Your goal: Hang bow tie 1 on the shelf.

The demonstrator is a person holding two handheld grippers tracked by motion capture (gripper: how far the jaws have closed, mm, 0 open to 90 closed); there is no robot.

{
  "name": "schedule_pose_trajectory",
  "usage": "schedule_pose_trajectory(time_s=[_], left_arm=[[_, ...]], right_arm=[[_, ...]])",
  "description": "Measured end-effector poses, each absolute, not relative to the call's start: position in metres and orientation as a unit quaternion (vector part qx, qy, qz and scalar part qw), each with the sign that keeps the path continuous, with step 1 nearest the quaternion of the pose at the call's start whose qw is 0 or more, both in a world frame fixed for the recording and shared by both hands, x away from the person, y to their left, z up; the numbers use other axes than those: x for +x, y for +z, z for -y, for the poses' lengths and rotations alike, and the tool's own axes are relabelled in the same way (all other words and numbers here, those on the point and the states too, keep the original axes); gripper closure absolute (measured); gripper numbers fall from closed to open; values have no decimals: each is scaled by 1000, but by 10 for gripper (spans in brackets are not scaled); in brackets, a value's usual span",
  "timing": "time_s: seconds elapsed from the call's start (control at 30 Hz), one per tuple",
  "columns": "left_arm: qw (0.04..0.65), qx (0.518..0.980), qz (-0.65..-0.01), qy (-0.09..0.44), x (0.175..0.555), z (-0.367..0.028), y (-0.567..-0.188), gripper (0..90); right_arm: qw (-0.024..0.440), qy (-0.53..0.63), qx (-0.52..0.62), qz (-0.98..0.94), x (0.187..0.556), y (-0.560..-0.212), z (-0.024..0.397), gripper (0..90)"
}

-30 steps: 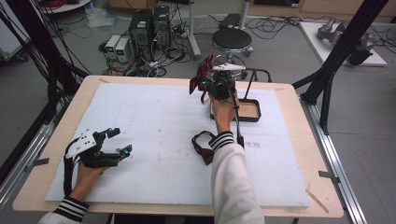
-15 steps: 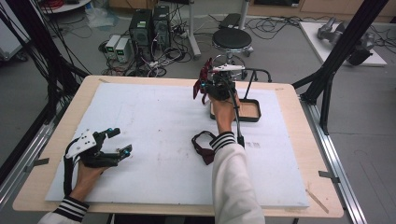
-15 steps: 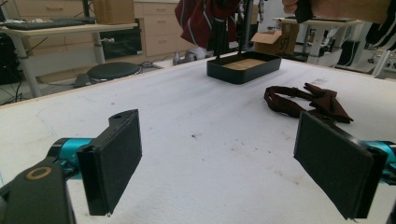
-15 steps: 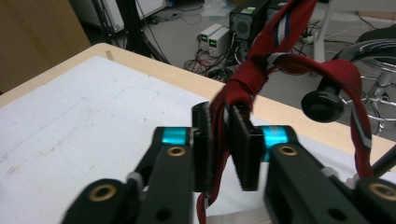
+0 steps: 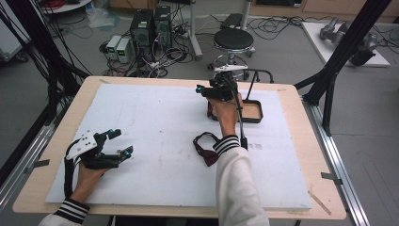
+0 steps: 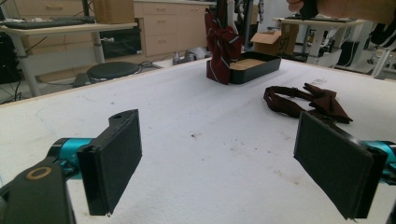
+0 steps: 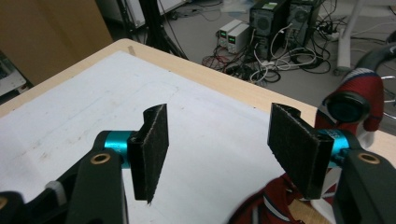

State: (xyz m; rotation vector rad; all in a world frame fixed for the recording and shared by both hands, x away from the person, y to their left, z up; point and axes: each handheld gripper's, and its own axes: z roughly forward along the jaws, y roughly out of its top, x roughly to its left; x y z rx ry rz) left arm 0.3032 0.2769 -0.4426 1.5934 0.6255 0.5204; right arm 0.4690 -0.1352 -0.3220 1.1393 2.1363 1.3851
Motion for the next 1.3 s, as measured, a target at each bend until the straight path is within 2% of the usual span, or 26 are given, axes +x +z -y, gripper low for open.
schedule_pose_trajectory(time_s=[0.53, 1.03, 1.3], left_arm=[[626, 689, -282, 230, 296, -282, -438, 155], [623, 684, -288, 246, 287, -283, -439, 153], [629, 674, -290, 255, 282, -285, -443, 153]], right_arm=[[172, 524, 362, -752, 436, -291, 146, 265], [233, 559, 346, -716, 374, -275, 188, 198], [281, 565, 341, -696, 332, -281, 215, 123]])
